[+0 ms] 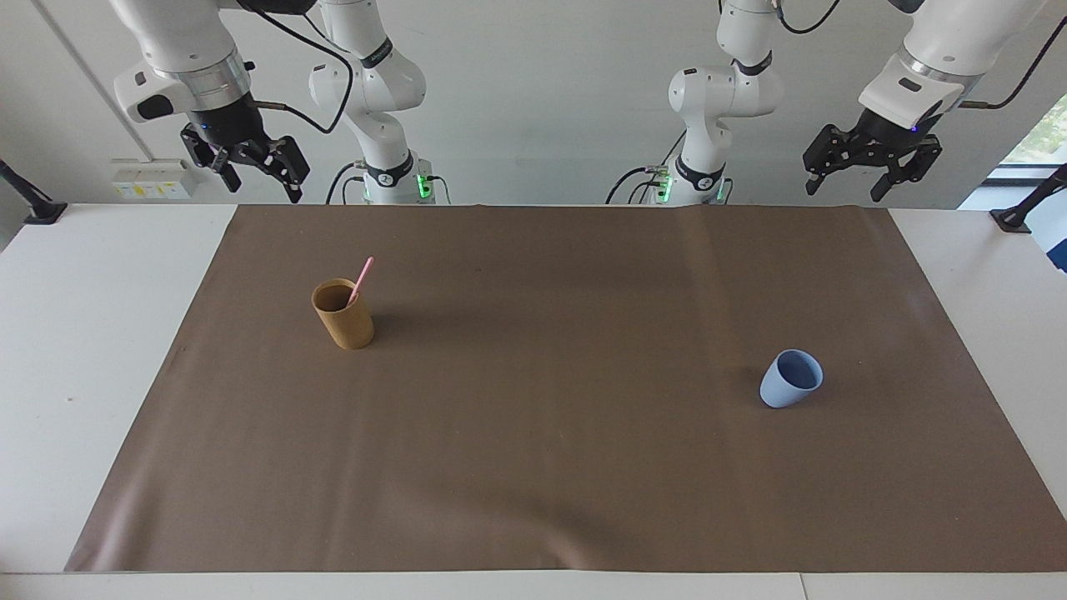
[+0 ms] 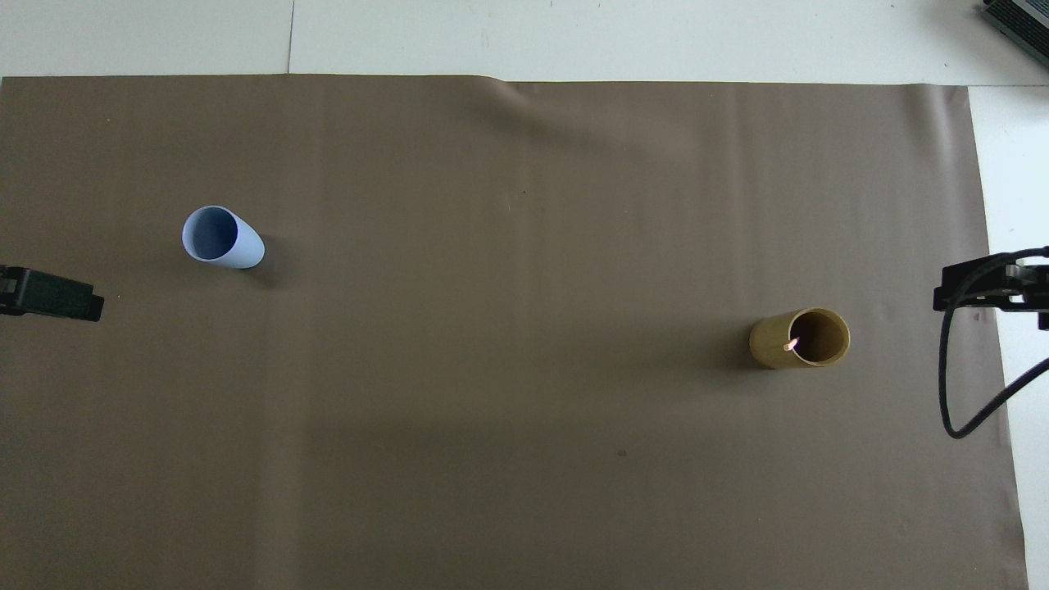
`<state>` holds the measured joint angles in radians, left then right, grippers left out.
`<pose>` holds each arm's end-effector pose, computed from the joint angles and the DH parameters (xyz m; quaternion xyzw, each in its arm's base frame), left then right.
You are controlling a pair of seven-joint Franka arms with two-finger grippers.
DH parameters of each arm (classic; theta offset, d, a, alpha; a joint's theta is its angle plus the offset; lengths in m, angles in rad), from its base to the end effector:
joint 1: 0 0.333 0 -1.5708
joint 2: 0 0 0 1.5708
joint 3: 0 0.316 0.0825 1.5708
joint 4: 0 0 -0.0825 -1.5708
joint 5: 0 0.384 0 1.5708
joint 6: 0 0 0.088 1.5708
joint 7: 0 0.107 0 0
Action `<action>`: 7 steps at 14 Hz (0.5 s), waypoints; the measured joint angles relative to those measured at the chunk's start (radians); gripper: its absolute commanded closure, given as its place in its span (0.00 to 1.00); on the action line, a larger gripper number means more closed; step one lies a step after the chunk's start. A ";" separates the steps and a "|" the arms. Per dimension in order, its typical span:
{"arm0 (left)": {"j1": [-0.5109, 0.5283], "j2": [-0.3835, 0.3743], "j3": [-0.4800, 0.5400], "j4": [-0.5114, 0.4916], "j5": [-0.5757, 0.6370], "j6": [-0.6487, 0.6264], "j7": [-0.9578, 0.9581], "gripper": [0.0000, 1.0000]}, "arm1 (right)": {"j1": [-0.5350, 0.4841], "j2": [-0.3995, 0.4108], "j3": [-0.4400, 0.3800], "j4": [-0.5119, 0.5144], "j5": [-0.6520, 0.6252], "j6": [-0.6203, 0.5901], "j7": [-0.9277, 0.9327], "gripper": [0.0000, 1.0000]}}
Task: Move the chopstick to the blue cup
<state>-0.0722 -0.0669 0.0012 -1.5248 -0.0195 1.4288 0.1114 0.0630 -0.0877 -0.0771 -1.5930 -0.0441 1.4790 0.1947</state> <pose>0.5168 -0.0390 0.6696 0.9956 -0.0923 -0.0143 0.0100 0.5174 -0.0144 0.6531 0.9941 -0.1057 -0.0115 0.0197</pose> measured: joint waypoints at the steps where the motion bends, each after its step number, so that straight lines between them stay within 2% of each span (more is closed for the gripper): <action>1: 0.000 0.000 0.000 0.000 0.000 0.000 0.000 0.00 | 0.000 0.000 0.000 0.000 0.000 0.000 0.000 0.00; 7: 0.000 -0.002 -0.007 0.000 0.000 0.000 0.000 0.00 | 0.000 0.000 0.000 0.000 0.000 0.000 0.000 0.00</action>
<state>-0.0724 -0.0692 -0.0054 -1.5250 -0.0195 1.4287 0.1114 0.0630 -0.0877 -0.0771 -1.5930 -0.0441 1.4790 0.1947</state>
